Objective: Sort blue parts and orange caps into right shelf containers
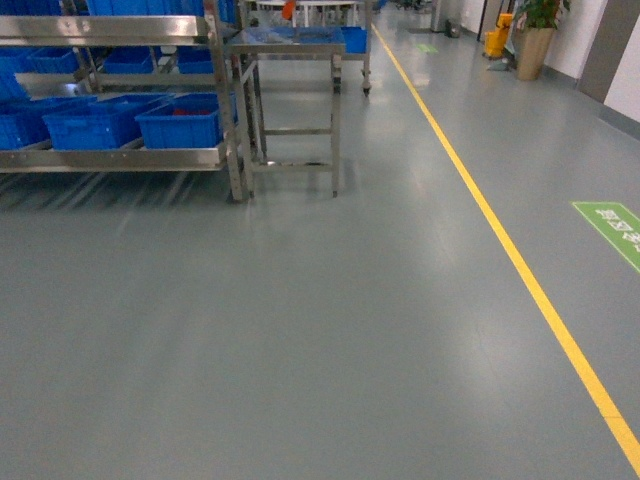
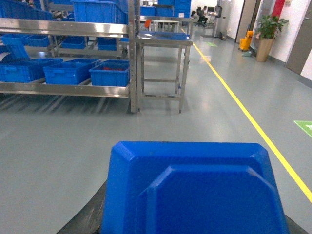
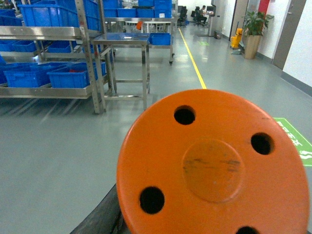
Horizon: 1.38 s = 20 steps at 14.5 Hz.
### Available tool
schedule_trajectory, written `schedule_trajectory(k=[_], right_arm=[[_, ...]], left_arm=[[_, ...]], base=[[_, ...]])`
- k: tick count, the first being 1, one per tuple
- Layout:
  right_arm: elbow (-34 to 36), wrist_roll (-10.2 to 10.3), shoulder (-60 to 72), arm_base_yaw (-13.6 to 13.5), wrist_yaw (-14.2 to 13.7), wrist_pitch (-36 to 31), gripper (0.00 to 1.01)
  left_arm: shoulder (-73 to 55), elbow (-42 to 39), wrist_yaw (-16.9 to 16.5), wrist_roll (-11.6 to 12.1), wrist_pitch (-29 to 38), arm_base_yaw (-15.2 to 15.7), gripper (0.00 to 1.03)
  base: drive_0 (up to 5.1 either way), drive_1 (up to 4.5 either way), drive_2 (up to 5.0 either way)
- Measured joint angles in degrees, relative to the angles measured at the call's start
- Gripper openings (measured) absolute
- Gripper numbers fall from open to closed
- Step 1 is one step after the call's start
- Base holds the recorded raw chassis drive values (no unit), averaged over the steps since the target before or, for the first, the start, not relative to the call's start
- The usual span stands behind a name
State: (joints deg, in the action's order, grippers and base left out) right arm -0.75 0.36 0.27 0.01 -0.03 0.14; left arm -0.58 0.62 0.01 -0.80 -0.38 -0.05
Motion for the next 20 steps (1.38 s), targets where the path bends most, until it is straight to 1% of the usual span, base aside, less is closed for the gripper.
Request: schedule_trajectory(k=[20], right_arm=[[0.0, 0.0, 0.0, 0.0, 0.04, 0.26, 0.43]], left_arm=[[0.0, 0.0, 0.0, 0.0, -0.11, 0.0, 0.43]], base=[[0.0, 4.29, -4.3]])
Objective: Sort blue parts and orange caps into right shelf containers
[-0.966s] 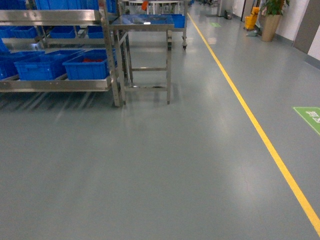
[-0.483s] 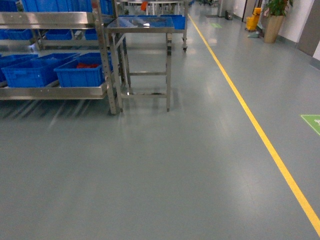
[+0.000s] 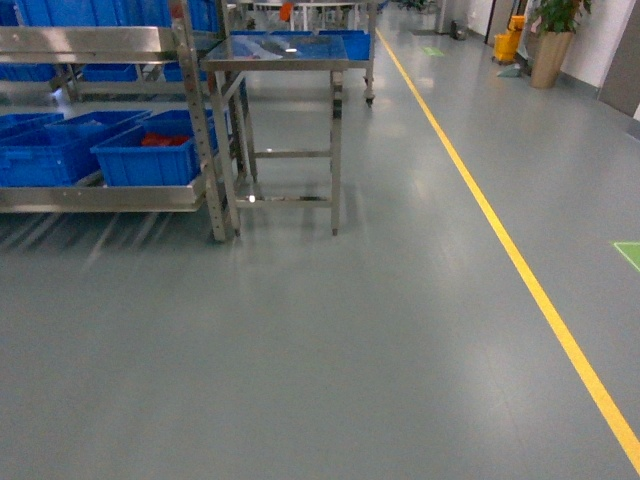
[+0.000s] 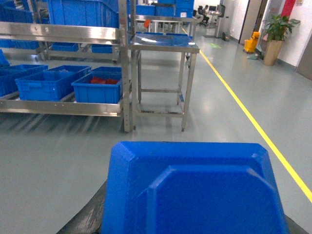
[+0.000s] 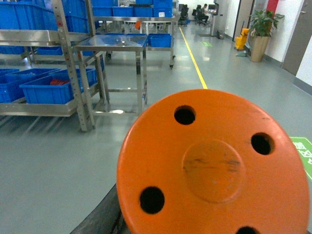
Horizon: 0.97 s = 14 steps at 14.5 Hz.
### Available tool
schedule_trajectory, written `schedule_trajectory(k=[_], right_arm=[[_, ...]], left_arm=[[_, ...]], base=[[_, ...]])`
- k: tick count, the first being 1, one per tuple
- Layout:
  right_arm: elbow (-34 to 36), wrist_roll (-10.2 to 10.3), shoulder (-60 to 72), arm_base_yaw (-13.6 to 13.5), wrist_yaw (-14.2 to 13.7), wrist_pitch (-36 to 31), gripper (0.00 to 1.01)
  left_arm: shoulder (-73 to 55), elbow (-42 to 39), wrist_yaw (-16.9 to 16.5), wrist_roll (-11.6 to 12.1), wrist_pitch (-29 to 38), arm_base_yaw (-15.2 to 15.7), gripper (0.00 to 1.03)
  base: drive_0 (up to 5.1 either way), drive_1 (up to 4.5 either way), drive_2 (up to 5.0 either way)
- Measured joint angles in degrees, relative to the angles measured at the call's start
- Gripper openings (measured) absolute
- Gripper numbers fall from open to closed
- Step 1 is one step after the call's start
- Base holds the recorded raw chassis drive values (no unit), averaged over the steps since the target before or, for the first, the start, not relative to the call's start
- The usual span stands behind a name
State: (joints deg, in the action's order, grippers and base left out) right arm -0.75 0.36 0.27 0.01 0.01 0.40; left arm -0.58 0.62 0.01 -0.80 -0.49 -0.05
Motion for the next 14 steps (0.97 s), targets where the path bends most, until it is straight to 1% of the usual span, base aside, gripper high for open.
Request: schedule_trajectory(k=[14], right_arm=[[0.0, 0.0, 0.0, 0.0, 0.0, -0.2, 0.43]], left_arm=[[0.0, 0.0, 0.0, 0.0, 0.24, 0.0, 0.43]], base=[[0.1, 4.38, -4.3]])
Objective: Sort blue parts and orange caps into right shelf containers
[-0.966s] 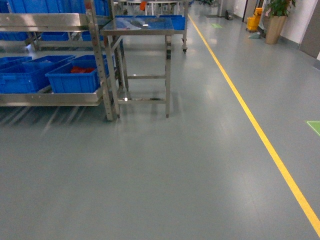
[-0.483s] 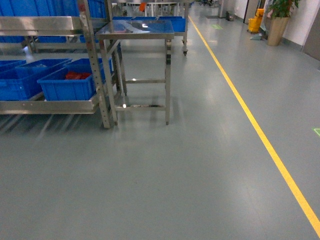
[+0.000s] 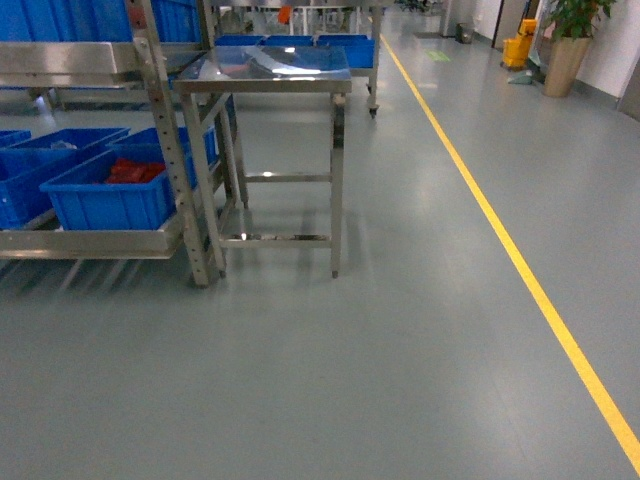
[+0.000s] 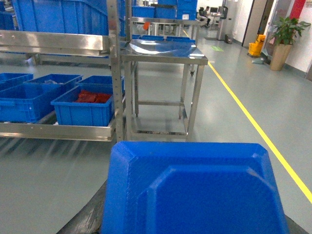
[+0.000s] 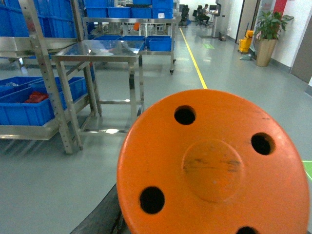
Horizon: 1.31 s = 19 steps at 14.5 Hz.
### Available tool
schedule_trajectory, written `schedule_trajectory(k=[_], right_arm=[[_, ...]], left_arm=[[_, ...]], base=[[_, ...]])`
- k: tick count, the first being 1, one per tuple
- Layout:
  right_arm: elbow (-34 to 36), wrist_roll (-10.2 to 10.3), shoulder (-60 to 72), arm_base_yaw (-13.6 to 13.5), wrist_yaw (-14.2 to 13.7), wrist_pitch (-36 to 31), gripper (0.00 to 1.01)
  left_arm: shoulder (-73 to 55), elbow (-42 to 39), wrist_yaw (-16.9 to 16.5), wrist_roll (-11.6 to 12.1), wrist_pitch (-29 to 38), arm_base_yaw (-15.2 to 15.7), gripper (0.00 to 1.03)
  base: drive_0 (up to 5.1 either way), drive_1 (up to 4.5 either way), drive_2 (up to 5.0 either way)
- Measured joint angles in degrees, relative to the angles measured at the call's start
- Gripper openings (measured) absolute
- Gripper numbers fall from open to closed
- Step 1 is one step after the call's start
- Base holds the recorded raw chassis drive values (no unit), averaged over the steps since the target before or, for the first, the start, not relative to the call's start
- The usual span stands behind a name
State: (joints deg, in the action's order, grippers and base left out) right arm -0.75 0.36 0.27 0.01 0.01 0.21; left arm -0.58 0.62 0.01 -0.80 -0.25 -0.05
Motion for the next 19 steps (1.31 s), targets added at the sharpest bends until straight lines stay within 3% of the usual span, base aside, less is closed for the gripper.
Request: schedule_trajectory(k=[19], right_arm=[[0.0, 0.0, 0.0, 0.0, 0.02, 0.15, 0.43]], left_arm=[[0.0, 0.0, 0.0, 0.0, -0.22, 0.0, 0.43]], base=[[0.0, 4.33, -4.3]])
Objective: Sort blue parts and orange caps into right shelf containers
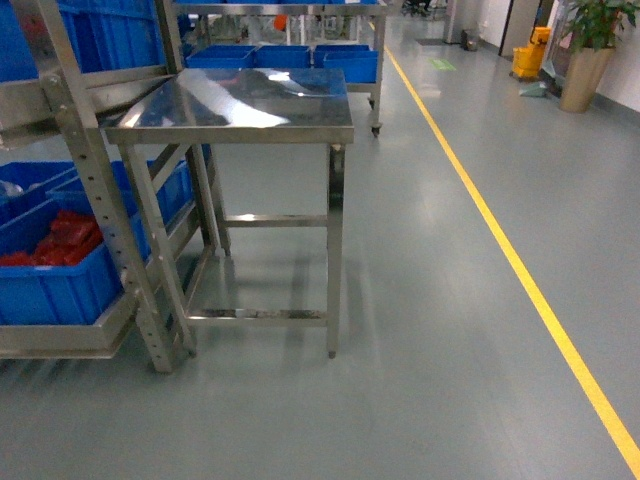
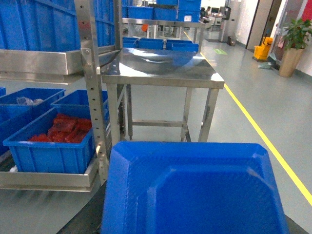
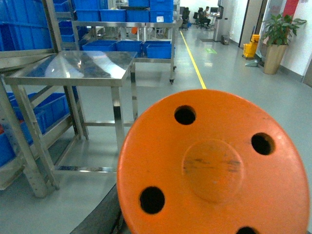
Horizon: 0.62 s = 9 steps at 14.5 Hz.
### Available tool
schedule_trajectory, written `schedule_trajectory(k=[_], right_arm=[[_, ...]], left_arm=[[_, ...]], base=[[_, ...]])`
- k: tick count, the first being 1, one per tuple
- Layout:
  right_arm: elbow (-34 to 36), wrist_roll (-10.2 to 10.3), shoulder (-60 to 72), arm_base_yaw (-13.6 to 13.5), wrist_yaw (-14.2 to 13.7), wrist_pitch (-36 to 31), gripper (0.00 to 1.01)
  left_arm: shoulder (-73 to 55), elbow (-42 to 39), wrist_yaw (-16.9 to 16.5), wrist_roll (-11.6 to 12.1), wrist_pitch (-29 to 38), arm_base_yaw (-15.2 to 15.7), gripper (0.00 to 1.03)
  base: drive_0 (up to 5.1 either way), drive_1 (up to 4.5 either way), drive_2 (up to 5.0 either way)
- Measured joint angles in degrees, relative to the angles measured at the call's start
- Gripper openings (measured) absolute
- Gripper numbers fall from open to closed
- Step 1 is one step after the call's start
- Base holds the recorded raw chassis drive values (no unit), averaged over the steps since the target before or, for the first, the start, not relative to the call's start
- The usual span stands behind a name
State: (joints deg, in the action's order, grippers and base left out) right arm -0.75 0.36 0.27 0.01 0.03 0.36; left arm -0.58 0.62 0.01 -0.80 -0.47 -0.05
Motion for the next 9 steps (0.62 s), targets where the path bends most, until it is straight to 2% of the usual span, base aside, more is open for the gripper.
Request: schedule_trajectory(k=[9], right_arm=[[0.0, 0.0, 0.0, 0.0, -0.02, -0.02, 0.43]], left_arm=[[0.0, 0.0, 0.02, 0.0, 0.07, 0.0, 0.43]], base=[[-0.1, 4.17, -4.5]])
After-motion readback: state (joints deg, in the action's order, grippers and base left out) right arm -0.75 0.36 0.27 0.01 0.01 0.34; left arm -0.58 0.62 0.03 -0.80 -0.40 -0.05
